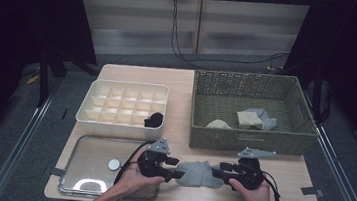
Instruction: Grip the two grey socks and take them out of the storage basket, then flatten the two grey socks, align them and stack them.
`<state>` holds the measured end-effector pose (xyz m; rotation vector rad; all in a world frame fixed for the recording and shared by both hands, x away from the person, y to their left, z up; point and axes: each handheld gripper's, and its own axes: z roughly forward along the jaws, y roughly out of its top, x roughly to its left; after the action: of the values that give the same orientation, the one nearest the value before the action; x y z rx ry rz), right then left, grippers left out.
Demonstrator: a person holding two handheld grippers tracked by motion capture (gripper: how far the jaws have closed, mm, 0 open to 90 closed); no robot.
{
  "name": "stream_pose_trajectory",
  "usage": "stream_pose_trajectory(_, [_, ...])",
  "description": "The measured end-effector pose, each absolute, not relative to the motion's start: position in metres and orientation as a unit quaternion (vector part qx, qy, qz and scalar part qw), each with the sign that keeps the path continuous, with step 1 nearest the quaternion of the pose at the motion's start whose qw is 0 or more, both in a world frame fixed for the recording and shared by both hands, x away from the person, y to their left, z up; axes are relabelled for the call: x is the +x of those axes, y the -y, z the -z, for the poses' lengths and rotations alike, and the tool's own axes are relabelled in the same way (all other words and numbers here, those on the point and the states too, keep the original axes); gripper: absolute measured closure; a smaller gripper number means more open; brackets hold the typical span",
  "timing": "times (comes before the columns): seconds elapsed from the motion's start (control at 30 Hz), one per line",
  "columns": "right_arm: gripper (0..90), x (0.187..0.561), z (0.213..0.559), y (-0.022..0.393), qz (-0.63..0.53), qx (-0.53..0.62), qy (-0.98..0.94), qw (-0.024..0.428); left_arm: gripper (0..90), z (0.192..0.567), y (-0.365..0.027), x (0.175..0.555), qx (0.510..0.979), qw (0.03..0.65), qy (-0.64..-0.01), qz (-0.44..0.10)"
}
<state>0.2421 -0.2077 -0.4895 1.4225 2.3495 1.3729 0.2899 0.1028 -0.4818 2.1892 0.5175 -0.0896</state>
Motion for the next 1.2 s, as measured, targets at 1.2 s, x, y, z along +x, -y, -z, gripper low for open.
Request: stream_pose_trajectory(1.2, [47.9,0.255,0.442,0.244,-0.495,0.469,-0.726,0.087,24.2,0.465,-0.204,0.279,0.848,0.439,-0.296,-0.022])
